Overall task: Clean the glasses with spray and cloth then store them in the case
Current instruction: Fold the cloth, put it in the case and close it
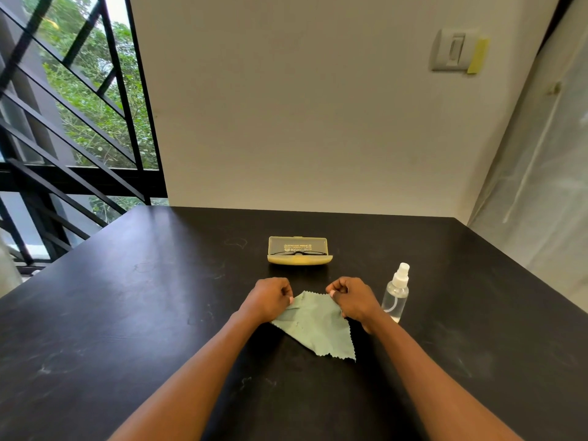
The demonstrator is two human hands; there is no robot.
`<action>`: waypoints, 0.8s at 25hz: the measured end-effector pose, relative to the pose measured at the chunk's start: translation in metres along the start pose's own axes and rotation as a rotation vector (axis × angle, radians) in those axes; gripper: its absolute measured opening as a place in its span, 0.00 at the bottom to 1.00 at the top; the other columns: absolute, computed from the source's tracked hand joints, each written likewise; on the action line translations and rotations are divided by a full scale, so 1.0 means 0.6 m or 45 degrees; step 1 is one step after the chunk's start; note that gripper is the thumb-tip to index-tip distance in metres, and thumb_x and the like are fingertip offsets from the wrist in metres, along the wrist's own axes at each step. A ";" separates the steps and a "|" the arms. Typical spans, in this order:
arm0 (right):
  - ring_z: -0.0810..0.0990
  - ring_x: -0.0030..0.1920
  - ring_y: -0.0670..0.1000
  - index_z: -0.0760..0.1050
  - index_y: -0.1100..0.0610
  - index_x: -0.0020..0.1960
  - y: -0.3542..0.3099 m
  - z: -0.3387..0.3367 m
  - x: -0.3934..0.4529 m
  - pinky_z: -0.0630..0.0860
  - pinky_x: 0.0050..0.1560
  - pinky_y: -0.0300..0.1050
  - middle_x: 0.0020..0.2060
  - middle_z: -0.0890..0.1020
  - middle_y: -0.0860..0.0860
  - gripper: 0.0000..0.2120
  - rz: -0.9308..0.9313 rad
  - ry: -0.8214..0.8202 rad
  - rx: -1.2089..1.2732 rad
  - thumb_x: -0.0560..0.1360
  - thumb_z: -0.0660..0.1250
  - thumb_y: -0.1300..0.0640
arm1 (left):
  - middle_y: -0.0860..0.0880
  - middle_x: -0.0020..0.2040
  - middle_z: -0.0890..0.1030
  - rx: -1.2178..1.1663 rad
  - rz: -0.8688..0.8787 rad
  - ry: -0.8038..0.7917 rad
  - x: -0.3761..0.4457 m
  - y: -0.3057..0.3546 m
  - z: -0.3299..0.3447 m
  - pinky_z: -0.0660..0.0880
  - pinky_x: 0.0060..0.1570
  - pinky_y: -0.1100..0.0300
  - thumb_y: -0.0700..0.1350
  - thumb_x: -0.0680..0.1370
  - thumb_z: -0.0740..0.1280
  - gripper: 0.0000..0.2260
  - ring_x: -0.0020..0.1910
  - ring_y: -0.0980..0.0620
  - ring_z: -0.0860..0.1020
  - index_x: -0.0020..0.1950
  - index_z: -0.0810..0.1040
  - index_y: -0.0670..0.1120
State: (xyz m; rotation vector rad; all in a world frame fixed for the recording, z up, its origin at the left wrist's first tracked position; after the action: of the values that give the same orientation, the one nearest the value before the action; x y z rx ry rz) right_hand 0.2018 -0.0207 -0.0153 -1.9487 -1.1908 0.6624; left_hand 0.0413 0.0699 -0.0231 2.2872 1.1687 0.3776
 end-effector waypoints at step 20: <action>0.71 0.62 0.51 0.74 0.57 0.61 0.021 0.011 -0.019 0.65 0.60 0.36 0.62 0.75 0.52 0.15 -0.520 0.190 -0.549 0.78 0.56 0.66 | 0.48 0.58 0.72 0.024 -0.011 0.227 -0.028 -0.014 -0.016 0.70 0.59 0.52 0.52 0.78 0.61 0.10 0.57 0.49 0.71 0.57 0.74 0.51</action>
State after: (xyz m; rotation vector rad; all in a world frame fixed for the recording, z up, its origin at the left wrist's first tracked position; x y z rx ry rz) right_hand 0.1985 -0.0321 -0.0290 -1.9568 -1.6719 0.0456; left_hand 0.0213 0.0635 -0.0206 2.3014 1.2723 0.5797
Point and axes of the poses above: each hand's wrist, its own x-axis towards the middle knuckle, its own z-axis out of the palm, y = z × x, the point moved 2 cm from there along x, towards the middle knuckle
